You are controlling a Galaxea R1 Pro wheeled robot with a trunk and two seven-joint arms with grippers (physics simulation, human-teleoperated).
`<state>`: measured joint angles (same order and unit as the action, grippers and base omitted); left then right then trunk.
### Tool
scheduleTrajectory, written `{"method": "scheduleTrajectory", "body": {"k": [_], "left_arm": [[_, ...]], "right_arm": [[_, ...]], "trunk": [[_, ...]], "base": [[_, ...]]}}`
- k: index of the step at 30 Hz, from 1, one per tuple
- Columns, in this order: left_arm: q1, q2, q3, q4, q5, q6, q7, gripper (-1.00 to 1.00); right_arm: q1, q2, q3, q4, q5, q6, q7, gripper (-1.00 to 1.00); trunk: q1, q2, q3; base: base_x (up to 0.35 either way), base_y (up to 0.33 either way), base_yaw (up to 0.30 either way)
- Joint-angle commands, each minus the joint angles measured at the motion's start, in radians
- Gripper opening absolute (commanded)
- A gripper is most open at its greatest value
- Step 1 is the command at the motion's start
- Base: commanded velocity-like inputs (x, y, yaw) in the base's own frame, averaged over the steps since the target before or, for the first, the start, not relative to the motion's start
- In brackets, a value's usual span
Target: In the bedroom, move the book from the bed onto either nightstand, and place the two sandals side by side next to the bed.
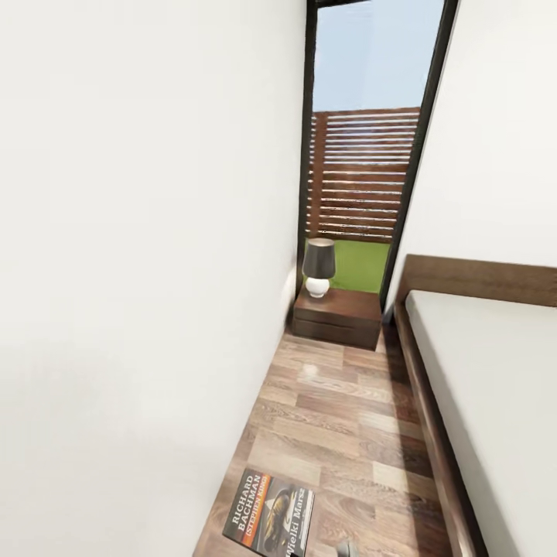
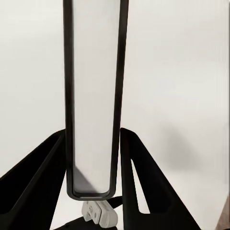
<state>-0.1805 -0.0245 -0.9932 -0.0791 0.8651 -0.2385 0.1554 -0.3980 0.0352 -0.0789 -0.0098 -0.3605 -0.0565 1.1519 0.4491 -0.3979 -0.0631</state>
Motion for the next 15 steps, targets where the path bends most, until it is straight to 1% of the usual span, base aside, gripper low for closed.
{"method": "scheduleTrajectory", "body": {"k": [1, 7, 11, 15], "left_arm": [[-0.001, 0.0, -0.009, 0.0, 0.005, -0.002, 0.006, 1.0], [-0.001, 0.0, -0.009, -0.001, 0.005, -0.002, 0.006, 1.0], [-0.001, 0.0, -0.009, -0.001, 0.005, -0.002, 0.006, 1.0], [-0.001, 0.0, -0.009, 0.0, 0.005, -0.002, 0.006, 1.0]], "right_arm": [[-0.001, 0.0, -0.01, 0.001, 0.008, -0.006, 0.002, -1.0], [-0.001, 0.0, -0.01, 0.001, 0.008, -0.006, 0.002, -1.0], [-0.001, 0.0, -0.01, 0.001, 0.008, -0.006, 0.002, -1.0], [-0.001, 0.0, -0.01, 0.001, 0.008, -0.006, 0.002, -1.0]], "trunk": [[0.001, -0.002, -0.002], [0.001, -0.002, -0.001], [0.001, -0.002, 0.002], [0.001, -0.002, 0.004]], "base": [[0.174, -0.093, -0.038], [0.131, -0.063, -0.032], [0.112, -0.021, -0.111], [0.17, -0.007, -0.077]]}}
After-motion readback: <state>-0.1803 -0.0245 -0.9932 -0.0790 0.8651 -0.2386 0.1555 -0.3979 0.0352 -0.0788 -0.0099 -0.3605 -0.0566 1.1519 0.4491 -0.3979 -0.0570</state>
